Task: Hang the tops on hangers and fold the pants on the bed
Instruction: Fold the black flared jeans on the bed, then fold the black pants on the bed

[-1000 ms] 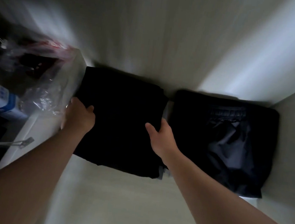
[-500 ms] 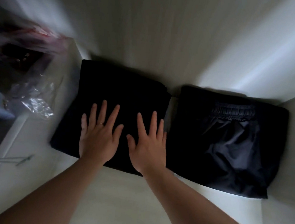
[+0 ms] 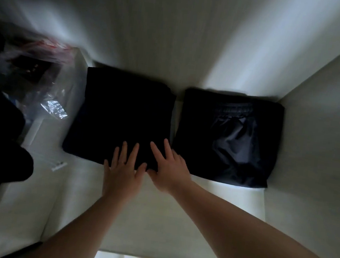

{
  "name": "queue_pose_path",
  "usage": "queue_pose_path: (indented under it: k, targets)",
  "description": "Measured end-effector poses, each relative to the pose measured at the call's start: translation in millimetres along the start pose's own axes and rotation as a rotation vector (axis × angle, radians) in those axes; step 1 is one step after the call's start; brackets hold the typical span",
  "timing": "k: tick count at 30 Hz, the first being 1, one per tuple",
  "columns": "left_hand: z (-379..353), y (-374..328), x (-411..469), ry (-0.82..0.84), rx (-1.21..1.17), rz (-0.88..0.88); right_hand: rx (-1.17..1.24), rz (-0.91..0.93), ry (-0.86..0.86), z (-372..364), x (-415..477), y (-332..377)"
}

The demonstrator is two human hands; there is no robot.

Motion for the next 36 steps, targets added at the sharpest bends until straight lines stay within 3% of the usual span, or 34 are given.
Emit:
queue_pose_path:
  k: [6,20,26,32,36]
  targets:
    - [-18,-40,-80,0.142,-0.097,-0.016,0.012,-0.093,0.148,-15,-82,-42]
    - [-6,-115,-220,0.139,-0.04,-0.103,-0.015,-0.032,0.003,-26,-248,-109]
    - [-17,-150,-286,0.003,-0.127,-0.015,0.02,0.083,-0.012,-23,-290,-131]
    - [-33,-193,-371,-0.358,-0.451,0.106,0.056,0.263,0.052,-39,-337,-148]
    - [-58,-203,-437,-0.446,-0.557,0.238,0.053,0.408,0.141,-60,-370,-141]
Point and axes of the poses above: each hand's wrist, its own x-axis towards the middle knuckle, its own z-axis out of the back of the hand, y = z × x, the point moved 3 cm from there along x, towards the middle knuckle, and after that the axes turned 15 degrees about -z, right-handed, at the moved point
